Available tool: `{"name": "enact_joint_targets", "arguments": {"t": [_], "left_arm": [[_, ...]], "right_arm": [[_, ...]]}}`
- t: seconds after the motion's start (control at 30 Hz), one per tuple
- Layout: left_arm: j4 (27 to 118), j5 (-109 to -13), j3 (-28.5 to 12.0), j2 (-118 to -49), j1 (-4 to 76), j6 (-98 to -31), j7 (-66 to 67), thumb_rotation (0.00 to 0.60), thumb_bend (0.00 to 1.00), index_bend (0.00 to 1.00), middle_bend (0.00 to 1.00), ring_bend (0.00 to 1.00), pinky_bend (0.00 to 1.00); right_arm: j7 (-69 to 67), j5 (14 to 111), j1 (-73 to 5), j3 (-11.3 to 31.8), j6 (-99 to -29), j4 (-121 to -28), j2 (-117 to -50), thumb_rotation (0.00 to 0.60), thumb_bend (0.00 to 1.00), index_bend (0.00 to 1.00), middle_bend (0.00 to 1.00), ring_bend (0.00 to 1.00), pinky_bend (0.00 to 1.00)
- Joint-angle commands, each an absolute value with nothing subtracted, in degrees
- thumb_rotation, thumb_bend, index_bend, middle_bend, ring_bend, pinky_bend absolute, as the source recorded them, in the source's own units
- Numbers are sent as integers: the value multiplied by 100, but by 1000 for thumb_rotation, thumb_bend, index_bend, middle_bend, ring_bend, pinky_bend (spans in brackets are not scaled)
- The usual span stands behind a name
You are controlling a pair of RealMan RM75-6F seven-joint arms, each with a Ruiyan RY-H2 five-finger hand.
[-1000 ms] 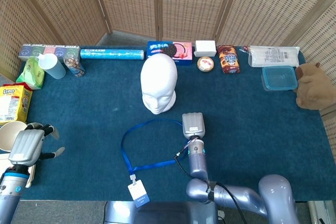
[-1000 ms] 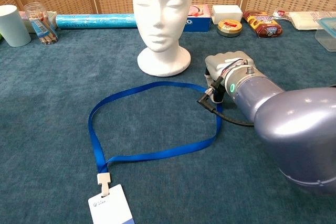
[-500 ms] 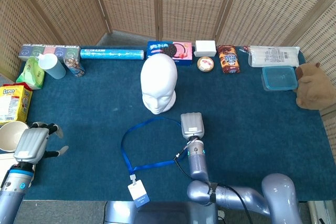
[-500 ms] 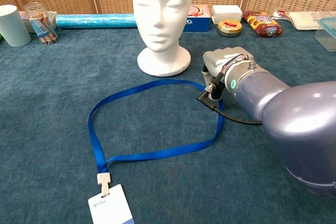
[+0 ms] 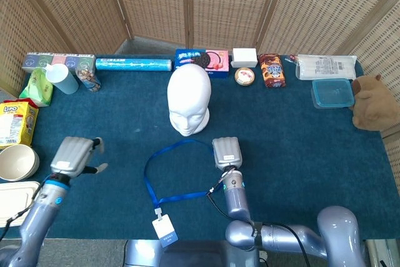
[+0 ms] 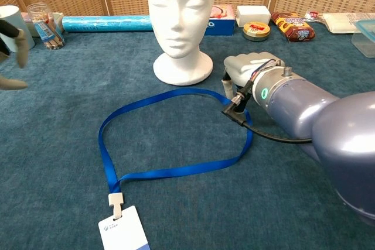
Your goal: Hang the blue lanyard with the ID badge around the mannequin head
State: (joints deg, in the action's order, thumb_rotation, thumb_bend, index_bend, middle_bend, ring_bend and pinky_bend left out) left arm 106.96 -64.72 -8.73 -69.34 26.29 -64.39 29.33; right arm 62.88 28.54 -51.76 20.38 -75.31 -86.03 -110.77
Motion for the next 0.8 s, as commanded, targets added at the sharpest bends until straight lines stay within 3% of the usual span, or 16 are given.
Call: {"name": "enact_joint_targets", "arguments": {"t": [0.03,0.3,0.8], "left_arm": [[10608,-5882,-1090,-7359,3147,-6056,3367,502,194,524,960,983,882],[10356,-4844,-1222,-8137,3845,-6162,4394,488,203,544,1000,1000,997],[9745,-3125,-1347,-9401,4678,-6905,5501,513,268,557,1000,1000,1000]], "right_arm": [[6259,2850,-5153,2008,-7551,-8665,-11037,600,448,597,969,1000,1000],[6169,2828,-5102,1946,-7541,-8805,-10917,600,448,599,969,1000,1000],[6015,2709,-5076,1856,-7394,-8811,-10805,600,448,601,970,1000,1000]]}}
